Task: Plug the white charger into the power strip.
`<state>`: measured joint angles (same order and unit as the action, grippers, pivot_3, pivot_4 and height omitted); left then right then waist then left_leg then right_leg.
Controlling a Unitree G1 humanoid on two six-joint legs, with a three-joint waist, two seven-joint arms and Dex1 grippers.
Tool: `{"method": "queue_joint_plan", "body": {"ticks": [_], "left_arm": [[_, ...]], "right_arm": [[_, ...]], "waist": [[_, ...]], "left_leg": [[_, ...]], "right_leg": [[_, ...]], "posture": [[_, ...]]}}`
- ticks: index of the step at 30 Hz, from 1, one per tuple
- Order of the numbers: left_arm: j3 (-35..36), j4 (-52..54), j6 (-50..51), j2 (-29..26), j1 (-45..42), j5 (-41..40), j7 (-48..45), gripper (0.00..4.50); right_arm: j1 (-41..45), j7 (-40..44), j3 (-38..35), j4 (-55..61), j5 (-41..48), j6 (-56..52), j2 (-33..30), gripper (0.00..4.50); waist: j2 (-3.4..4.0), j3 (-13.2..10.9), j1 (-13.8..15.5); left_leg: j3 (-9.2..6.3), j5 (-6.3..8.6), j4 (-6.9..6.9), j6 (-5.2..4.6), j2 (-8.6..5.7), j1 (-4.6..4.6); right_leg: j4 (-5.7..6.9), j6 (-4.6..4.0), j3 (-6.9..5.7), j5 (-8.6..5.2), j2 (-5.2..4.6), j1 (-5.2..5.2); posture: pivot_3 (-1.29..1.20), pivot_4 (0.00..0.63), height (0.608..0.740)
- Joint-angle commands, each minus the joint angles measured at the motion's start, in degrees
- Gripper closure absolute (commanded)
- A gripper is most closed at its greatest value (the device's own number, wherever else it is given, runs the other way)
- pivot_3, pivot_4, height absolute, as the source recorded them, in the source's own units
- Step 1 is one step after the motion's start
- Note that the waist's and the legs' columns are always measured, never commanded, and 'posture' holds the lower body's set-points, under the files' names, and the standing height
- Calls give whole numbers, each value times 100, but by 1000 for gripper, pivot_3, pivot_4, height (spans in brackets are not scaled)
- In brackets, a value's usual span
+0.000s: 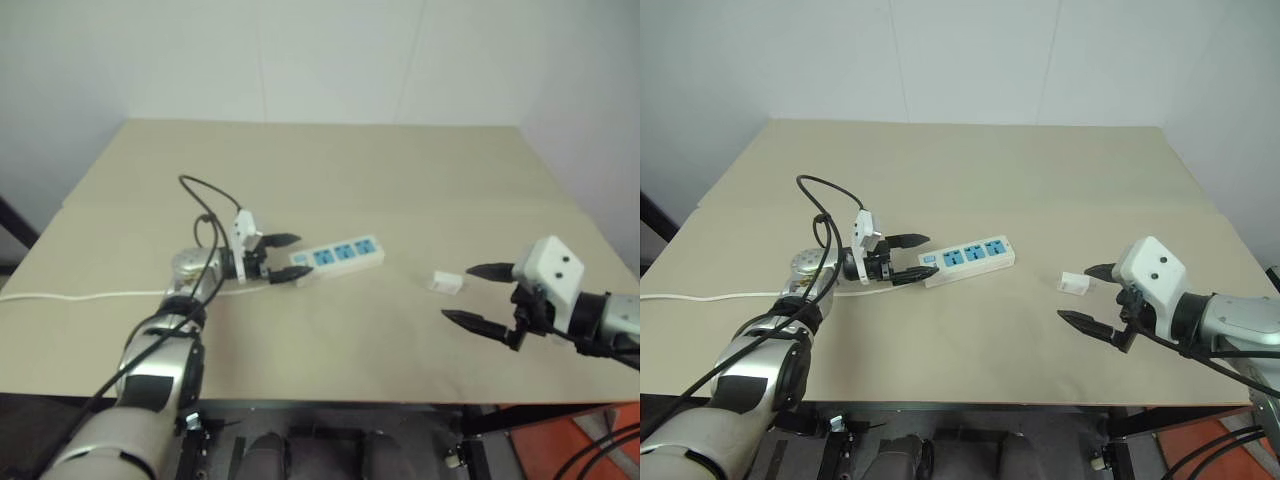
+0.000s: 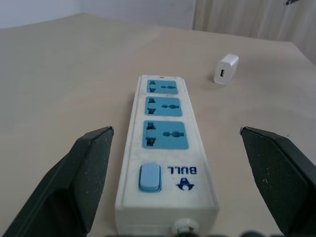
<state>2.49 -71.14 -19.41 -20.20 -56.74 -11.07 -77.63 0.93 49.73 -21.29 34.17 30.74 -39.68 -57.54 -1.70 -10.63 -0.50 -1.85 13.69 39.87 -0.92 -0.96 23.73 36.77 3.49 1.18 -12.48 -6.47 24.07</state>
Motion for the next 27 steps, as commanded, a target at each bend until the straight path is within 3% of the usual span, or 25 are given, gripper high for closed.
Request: {"method": "queue_joint_plan", "body": {"ticks": [1,12,24,27], "left_arm": [[99,-183,-164,50,-174,172,271,30],[23,-388,-247,221,4,763,851,30],[78,-374,-222,218,116,826,393,30],[76,-383,-268,243,191,866,480,656]], "right_arm": [[-40,-90,-316,249,137,-103,8,0],[-61,-194,-391,345,224,-222,-37,0],[-46,-226,-300,313,192,-221,-68,0],[-3,-242,-251,306,205,-201,-53,0]], "waist": [[0,0,1],[0,0,6],[0,0,8],[-1,1,8]], "left_leg": [[0,0,0,0,0,0],[0,0,-1,0,0,0],[0,0,0,0,0,-1],[0,0,-1,0,0,-1]], "right_leg": [[0,0,0,0,0,0],[1,0,0,0,0,0],[1,0,0,0,0,-1],[1,0,0,0,0,-1]], "posture": [[0,150,740],[0,150,740],[0,150,740],[0,150,740]]}}
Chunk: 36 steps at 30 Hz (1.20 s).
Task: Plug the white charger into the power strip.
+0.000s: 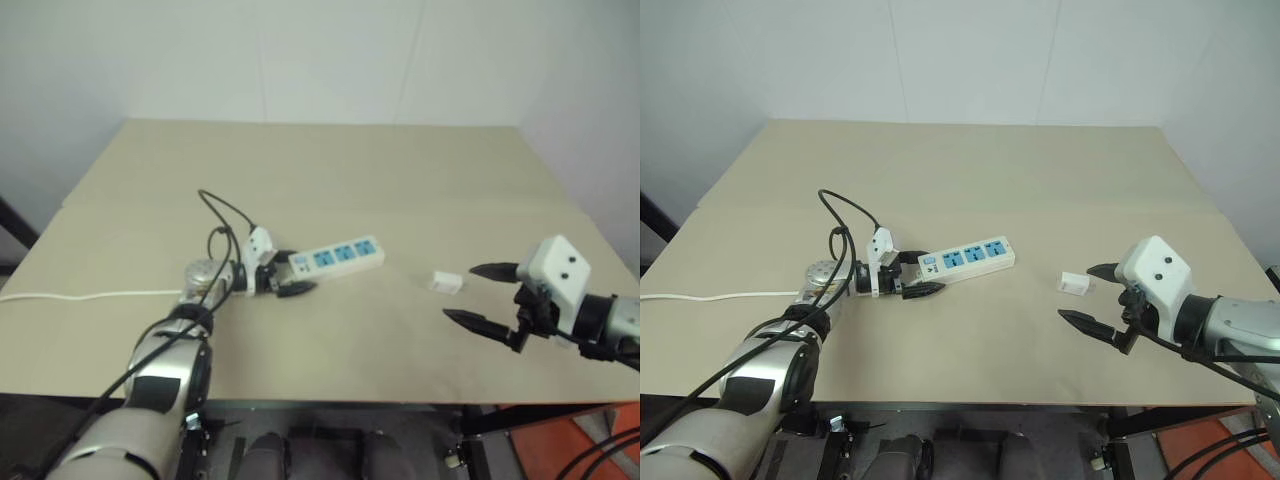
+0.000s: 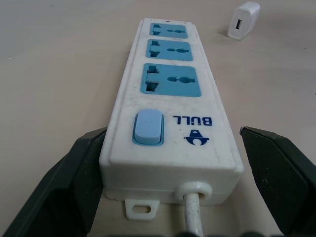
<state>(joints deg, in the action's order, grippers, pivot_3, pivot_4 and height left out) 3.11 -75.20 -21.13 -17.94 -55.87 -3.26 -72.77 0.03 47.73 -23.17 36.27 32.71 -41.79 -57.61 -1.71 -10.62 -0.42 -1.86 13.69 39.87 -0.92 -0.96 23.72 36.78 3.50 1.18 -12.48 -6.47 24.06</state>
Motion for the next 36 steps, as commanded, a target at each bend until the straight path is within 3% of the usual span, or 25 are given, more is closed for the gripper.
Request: {"method": "queue_joint_plan", "body": {"ticks": [1,2,9,14,16,19,25,36], "left_arm": [[12,19,-101,31,125,98,40,933],[9,16,-105,40,140,111,64,1206],[-190,68,-330,24,193,375,67,1211],[-227,211,-340,-57,155,290,-525,1211],[-241,308,-392,-53,135,246,-740,1211],[-297,458,-352,-33,75,215,-969,1211],[-397,627,-307,-36,57,165,-1540,1211],[-444,829,-318,2,193,80,-1725,1211]], "right_arm": [[106,-48,-35,86,4,17,-46,0],[120,-52,-8,76,-7,24,-52,0],[177,-12,67,13,-52,68,-94,0],[572,39,300,-101,-12,-199,-448,0],[1107,30,753,-264,-25,-461,-642,0],[2369,345,2014,-577,-343,-801,-972,0],[4750,1224,4580,-1849,-1640,-1127,-606,0],[6298,2306,6337,-4412,-3468,-360,576,0]], "waist": [[0,0,0],[0,1,0],[-1,4,1],[-1,4,-12],[-1,5,-25],[2,5,-42],[2,5,-28],[3,5,-36]], "left_leg": [[0,0,0,0,0,0],[0,0,0,0,0,-2],[0,0,0,0,0,-13],[2,0,-1,0,0,-12],[2,0,-1,0,1,-13],[6,-1,-2,-1,2,-12],[5,-1,4,-1,0,11],[-6,-1,13,-2,-4,36]], "right_leg": [[0,0,0,0,0,0],[0,0,0,0,0,-1],[0,0,0,0,0,-11],[0,0,1,0,0,-9],[1,0,1,0,0,-7],[3,-4,6,2,-1,-1],[-1,-4,2,2,-1,17],[8,-3,-8,2,-2,36]], "posture": [[0,150,740],[0,150,740],[0,150,740],[0,150,740],[0,150,740],[0,150,740],[0,150,740],[0,150,740]]}}
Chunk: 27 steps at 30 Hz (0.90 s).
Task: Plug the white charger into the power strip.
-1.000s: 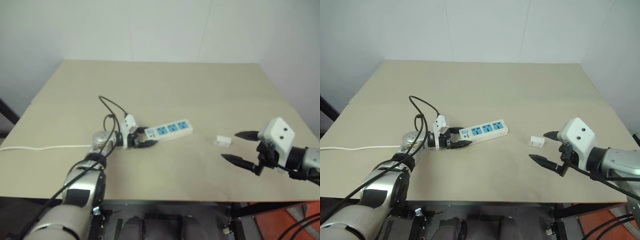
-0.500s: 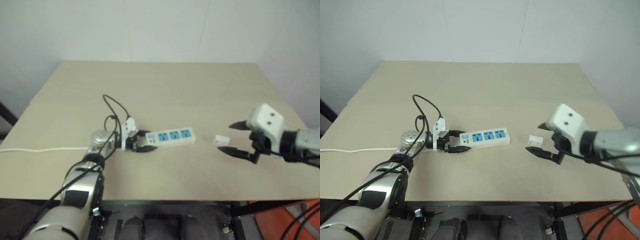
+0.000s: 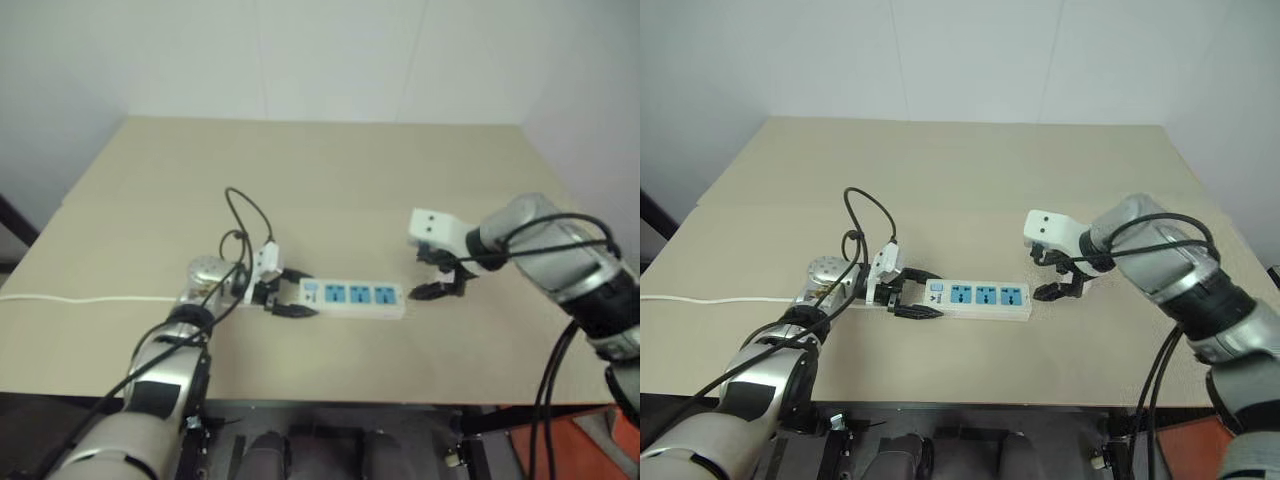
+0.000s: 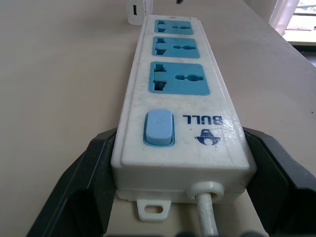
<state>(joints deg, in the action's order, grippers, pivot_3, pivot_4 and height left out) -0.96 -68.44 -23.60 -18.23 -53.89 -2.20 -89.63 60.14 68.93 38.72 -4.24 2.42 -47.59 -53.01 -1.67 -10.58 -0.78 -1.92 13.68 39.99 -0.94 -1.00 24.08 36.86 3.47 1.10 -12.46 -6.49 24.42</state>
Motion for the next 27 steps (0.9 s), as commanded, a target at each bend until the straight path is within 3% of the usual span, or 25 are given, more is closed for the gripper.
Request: {"method": "queue_joint_plan", "body": {"ticks": [1,12,27], "left_arm": [[-43,161,-81,28,8,-22,-26,1211],[-59,165,-189,14,109,19,240,1211],[-102,163,-228,-78,132,36,174,1211]], "right_arm": [[363,218,234,-562,-600,296,201,0],[728,629,390,-2082,-1573,750,833,0],[592,925,208,-2485,-1988,1022,1047,0]], "waist": [[0,0,-2],[2,1,0],[4,1,-22]], "left_leg": [[0,0,0,0,0,0],[0,-2,1,3,-3,-1],[-1,-2,1,4,-2,-4]], "right_leg": [[1,0,0,0,0,1],[7,0,-2,0,0,3],[15,0,-2,0,0,4]], "posture": [[0,150,740],[0,150,740],[0,150,740]]}}
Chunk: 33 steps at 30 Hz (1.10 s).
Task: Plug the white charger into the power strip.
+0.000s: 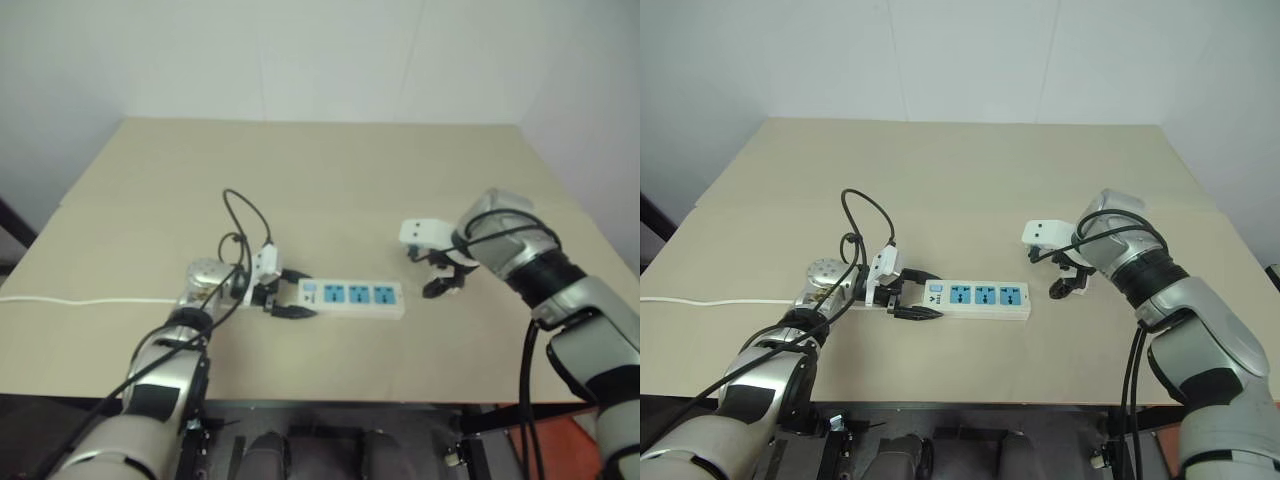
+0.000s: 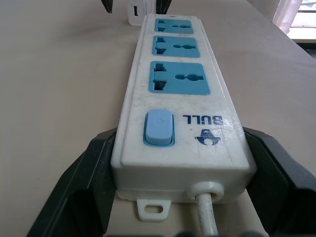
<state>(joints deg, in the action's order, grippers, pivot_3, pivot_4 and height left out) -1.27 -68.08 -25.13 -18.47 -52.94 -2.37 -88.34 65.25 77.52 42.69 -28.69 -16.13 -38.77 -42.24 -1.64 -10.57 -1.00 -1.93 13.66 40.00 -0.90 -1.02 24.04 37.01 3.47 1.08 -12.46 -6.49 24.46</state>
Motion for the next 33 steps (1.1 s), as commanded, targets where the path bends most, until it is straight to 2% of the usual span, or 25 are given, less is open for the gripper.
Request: {"method": "queue_joint_plan", "body": {"ticks": [1,5,12,17,21,25,28,33], "left_arm": [[-75,128,-76,-55,37,56,45,1211],[-104,115,-104,-65,43,92,70,1211],[-37,139,12,-33,48,-23,-10,1211],[-49,183,51,-23,32,-52,-115,1211],[-77,238,73,-27,31,-58,-190,1211],[-98,354,124,-14,53,-87,-295,1211],[-159,422,156,-4,68,-29,-271,1211],[-285,461,231,-25,80,113,-25,1211]], "right_arm": [[76,59,-213,-69,-152,160,-17,0],[18,72,-221,-131,-295,295,-35,874],[-38,94,-285,-163,-420,375,-20,3288],[-76,33,-383,-69,-481,421,-39,3392],[-131,-95,-738,333,-384,215,-125,3392],[-395,-196,-1896,1353,390,-545,-119,3392],[-725,-509,-3107,2118,1241,-1335,201,3392],[-1260,-1071,-4493,2666,2425,-2103,906,3392]], "waist": [[0,0,0],[0,0,-1],[1,0,-4],[0,0,-6],[2,-1,-4],[2,-1,4],[2,-1,17],[1,0,32]], "left_leg": [[0,0,0,0,0,0],[0,0,-1,0,0,0],[0,0,0,0,0,-1],[0,0,-1,0,0,-2],[0,0,-3,0,0,-1],[-1,0,-4,0,0,3],[-6,0,-5,0,0,5],[-19,0,-3,0,0,0]], "right_leg": [[0,0,0,0,0,0],[0,0,0,0,0,0],[1,0,0,0,0,0],[0,0,0,0,0,0],[1,0,0,0,0,2],[3,0,0,0,0,4],[4,0,-4,0,0,2],[1,-1,-12,1,0,-10]], "posture": [[0,150,740],[0,150,740],[0,150,740],[0,150,740],[0,150,740],[0,150,740],[0,150,740],[0,150,740]]}}
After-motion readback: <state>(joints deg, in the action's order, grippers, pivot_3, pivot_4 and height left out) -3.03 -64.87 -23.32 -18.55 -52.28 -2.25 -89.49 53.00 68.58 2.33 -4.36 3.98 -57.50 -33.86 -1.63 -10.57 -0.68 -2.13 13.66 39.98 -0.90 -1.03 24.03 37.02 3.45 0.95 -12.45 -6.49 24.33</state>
